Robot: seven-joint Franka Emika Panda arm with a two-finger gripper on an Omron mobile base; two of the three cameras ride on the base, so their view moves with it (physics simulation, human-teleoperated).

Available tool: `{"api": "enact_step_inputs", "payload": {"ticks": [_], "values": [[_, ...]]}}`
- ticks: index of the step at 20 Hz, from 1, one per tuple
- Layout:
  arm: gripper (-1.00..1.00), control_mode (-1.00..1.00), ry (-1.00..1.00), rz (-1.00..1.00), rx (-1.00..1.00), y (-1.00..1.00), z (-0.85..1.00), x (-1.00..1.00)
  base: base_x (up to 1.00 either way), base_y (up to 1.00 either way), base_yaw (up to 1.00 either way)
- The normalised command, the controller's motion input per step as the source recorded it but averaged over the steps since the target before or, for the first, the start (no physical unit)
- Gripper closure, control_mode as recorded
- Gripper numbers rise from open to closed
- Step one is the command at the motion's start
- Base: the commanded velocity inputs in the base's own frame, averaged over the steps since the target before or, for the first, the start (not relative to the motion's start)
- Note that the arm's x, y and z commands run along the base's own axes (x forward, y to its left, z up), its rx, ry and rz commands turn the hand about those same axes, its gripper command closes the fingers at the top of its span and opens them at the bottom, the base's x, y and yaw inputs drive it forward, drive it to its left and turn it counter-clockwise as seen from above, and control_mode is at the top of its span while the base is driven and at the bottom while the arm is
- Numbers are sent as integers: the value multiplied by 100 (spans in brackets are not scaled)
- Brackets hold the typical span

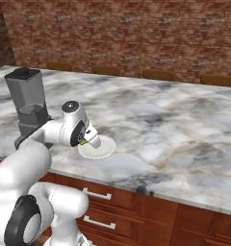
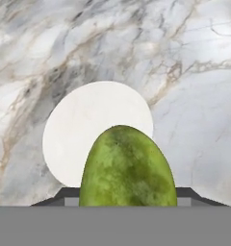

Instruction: Pick the kiwi and mango from the fridge and place them on the plate next to the blender to make a fruit smoothie.

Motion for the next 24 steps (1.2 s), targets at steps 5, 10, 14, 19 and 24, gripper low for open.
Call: {"api": "enact_step_inputs", "payload": {"ticks": [5, 10, 14, 19, 24], "values": [[-100, -100, 5, 0, -1, 0, -57, 81, 0, 0, 0], [-100, -100, 2, 0, -4, -3, -43, 50, 0, 0, 0], [-100, -100, 0, -2, -1, 0, -1, 19, 0, 0, 0], [-100, -100, 0, 0, 0, 0, 13, 0, 0, 0, 0], [-100, -100, 0, 0, 0, 1, 74, -17, 0, 0, 0]]}}
